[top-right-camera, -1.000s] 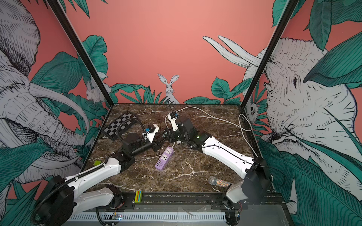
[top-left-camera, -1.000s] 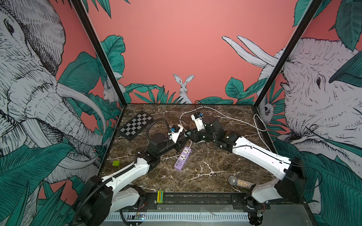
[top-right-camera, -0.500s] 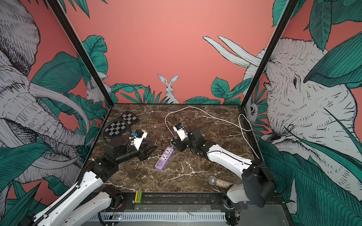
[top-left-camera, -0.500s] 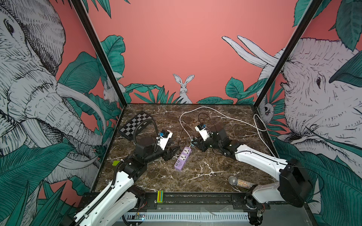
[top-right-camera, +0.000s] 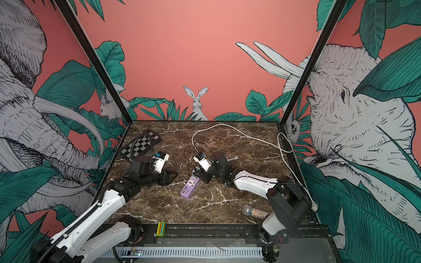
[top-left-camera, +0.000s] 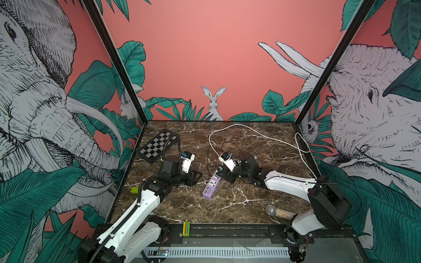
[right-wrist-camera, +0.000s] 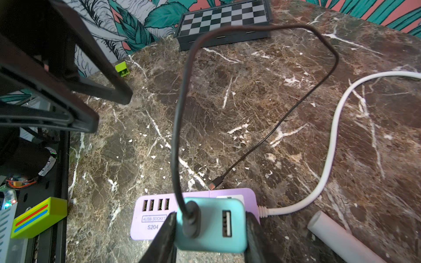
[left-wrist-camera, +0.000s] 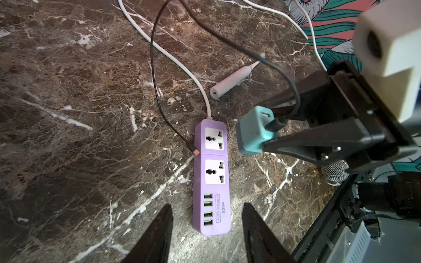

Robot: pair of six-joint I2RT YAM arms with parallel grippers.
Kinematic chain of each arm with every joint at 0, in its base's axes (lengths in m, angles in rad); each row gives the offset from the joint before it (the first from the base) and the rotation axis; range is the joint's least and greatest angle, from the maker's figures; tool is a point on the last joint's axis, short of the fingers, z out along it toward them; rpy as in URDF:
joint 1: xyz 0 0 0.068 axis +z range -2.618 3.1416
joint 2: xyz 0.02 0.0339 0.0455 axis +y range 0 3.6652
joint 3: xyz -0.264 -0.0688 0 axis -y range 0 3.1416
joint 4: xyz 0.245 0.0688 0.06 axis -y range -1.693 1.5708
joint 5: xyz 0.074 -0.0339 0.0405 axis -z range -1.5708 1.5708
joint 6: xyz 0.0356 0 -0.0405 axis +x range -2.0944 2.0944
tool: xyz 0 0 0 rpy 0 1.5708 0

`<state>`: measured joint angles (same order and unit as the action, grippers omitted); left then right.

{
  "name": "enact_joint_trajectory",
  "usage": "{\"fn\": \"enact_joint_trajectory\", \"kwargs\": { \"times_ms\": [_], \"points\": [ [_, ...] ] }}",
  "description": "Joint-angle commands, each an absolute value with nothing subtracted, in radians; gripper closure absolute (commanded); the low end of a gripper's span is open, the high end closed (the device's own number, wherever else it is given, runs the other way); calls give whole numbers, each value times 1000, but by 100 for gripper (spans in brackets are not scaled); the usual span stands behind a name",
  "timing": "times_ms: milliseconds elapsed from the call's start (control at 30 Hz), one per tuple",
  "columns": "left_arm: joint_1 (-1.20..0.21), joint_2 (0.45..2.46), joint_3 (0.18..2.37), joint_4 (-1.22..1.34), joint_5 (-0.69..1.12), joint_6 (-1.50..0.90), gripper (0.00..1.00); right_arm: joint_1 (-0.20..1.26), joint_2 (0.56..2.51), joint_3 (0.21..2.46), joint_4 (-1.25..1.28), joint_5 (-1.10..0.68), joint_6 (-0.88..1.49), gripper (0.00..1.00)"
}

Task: Charge the electric toothbrush
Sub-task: Insert the plug into the socket.

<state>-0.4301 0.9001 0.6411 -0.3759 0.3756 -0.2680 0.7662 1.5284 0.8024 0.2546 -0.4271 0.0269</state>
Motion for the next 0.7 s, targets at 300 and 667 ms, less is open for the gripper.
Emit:
{"fn": "enact_joint_trajectory", "kwargs": {
  "times_ms": [300,667],
  "points": [
    [-425,909,636,-357,359,-307,49,773,1634,807,355,-422,-71,74],
    [-425,904,627,-345,358,-314,51,754,1680,791,406,-411,-131,74]
  ]
}}
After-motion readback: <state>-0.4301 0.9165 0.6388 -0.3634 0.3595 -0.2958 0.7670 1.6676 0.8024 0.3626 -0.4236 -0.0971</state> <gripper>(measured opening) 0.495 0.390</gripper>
